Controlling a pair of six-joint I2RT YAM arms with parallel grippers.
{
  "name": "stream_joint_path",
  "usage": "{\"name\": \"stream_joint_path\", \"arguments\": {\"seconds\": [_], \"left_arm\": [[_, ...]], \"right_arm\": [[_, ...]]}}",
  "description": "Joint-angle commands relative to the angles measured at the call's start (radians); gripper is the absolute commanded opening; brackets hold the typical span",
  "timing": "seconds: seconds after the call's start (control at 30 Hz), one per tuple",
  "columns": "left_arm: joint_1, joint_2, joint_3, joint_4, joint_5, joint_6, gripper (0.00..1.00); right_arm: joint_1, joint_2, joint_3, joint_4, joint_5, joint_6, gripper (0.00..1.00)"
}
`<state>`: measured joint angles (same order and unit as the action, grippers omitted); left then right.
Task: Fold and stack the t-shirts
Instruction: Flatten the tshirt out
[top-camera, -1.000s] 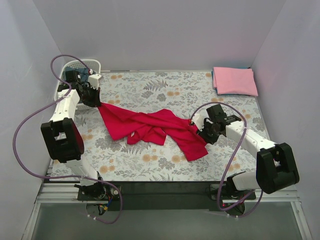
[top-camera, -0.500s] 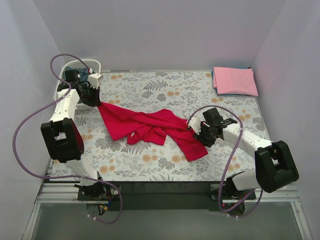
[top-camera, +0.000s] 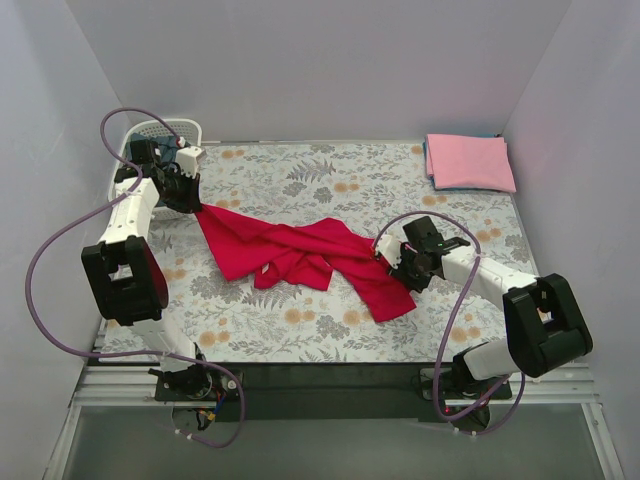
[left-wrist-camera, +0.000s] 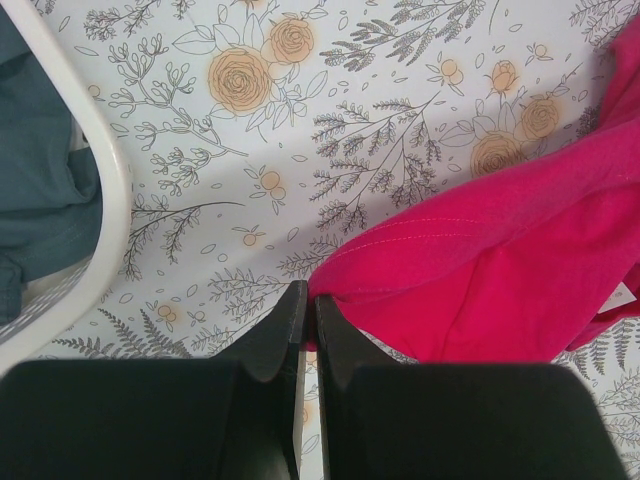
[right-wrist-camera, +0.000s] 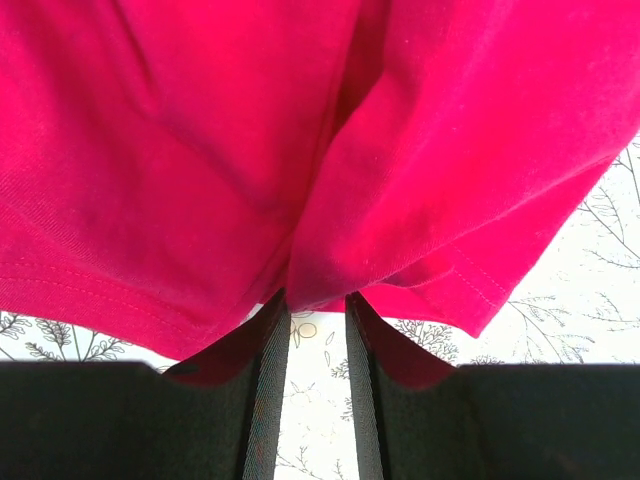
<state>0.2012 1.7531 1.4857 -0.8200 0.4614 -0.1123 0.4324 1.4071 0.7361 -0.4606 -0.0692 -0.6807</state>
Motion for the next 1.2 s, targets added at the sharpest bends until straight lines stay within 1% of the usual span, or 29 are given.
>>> {"name": "stream_joint_path", "arguments": {"seconds": [0.0, 0.07, 0.13, 0.27, 0.43, 0.6, 0.63, 0.73, 0.83, 0.87, 0.97, 1.0, 1.1, 1.17], "left_arm": [[0.006, -0.021, 0.004, -0.007, 0.005, 0.005, 0.00], [0.006, -0.020, 0.002, -0.007, 0.005, 0.006, 0.00], [0.006, -0.020, 0.005, -0.005, 0.006, 0.003, 0.00], [0.007, -0.018, 0.018, -0.008, 0.006, 0.000, 0.00], [0.006, -0.041, 0.050, -0.041, 0.040, -0.030, 0.00], [0.006, -0.101, 0.091, -0.056, 0.089, -0.066, 0.00], [0.006, -0.113, 0.096, -0.060, 0.098, -0.072, 0.00], [0.006, -0.191, 0.082, -0.065, 0.134, -0.099, 0.00], [0.006, -0.317, 0.041, -0.065, 0.151, -0.133, 0.00], [0.007, -0.392, 0.030, -0.065, 0.154, -0.148, 0.00], [0.010, -0.524, -0.013, -0.047, 0.149, -0.187, 0.00], [0.010, -0.609, -0.019, -0.039, 0.125, -0.220, 0.00], [0.010, -0.711, -0.016, -0.016, 0.088, -0.276, 0.00], [0.012, -0.780, 0.013, -0.007, 0.051, -0.291, 0.00]], "right_arm": [[0.005, -0.017, 0.022, 0.031, 0.017, 0.012, 0.34], [0.005, -0.016, 0.025, 0.031, 0.013, 0.012, 0.33], [0.005, -0.005, 0.028, 0.031, 0.011, 0.013, 0.29], [0.003, -0.002, 0.032, 0.028, 0.014, 0.015, 0.02], [0.000, -0.086, 0.075, -0.038, 0.025, 0.004, 0.01], [-0.043, -0.180, 0.199, -0.124, 0.051, -0.034, 0.01], [-0.052, -0.200, 0.224, -0.162, 0.051, -0.040, 0.01], [-0.076, -0.244, 0.299, -0.232, 0.063, -0.063, 0.01], [-0.093, -0.304, 0.365, -0.292, 0.071, -0.074, 0.01], [-0.107, -0.319, 0.385, -0.306, 0.107, -0.079, 0.01], [-0.138, -0.398, 0.456, -0.348, 0.150, -0.088, 0.01], [-0.144, -0.437, 0.491, -0.357, 0.164, -0.088, 0.01], [-0.153, -0.493, 0.542, -0.359, 0.226, -0.079, 0.01], [-0.155, -0.528, 0.607, -0.355, 0.265, -0.066, 0.01]]}}
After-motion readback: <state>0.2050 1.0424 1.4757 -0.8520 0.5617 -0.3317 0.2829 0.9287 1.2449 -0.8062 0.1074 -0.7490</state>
